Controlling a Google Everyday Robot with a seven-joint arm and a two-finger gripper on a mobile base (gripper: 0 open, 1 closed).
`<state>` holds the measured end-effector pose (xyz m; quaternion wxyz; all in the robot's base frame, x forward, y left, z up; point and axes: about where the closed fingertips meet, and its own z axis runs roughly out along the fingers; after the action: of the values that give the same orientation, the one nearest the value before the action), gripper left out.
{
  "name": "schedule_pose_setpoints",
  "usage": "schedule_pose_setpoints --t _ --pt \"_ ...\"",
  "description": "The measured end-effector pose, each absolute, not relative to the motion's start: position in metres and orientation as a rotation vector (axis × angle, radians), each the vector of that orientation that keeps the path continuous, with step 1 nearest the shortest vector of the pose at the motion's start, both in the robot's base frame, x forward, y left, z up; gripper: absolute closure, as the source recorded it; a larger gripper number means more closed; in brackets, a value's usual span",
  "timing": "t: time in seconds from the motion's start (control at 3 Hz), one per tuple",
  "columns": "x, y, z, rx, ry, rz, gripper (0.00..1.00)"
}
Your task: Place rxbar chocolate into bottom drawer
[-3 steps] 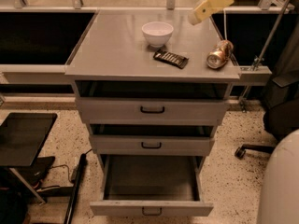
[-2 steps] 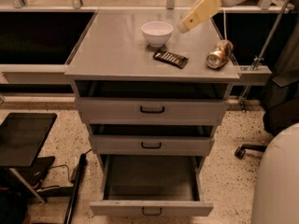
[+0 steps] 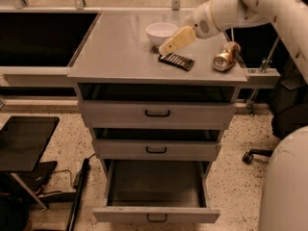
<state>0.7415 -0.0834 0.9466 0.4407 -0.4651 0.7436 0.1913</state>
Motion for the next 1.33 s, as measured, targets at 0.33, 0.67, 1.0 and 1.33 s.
schedule_pose_setpoints --t 0.33,0.67,1.0,1.33 --pt "0.733 -0.059 0.874 -1.119 1.904 0.533 0.00" --pt "0.733 -0.059 0.874 -1.119 1.904 0.533 0.00" --pt "0.768 -0.070 0.857 -1.062 1.936 0.515 0.00" --pt "0.811 -0.076 0.834 -1.004 1.948 0.485 0.00"
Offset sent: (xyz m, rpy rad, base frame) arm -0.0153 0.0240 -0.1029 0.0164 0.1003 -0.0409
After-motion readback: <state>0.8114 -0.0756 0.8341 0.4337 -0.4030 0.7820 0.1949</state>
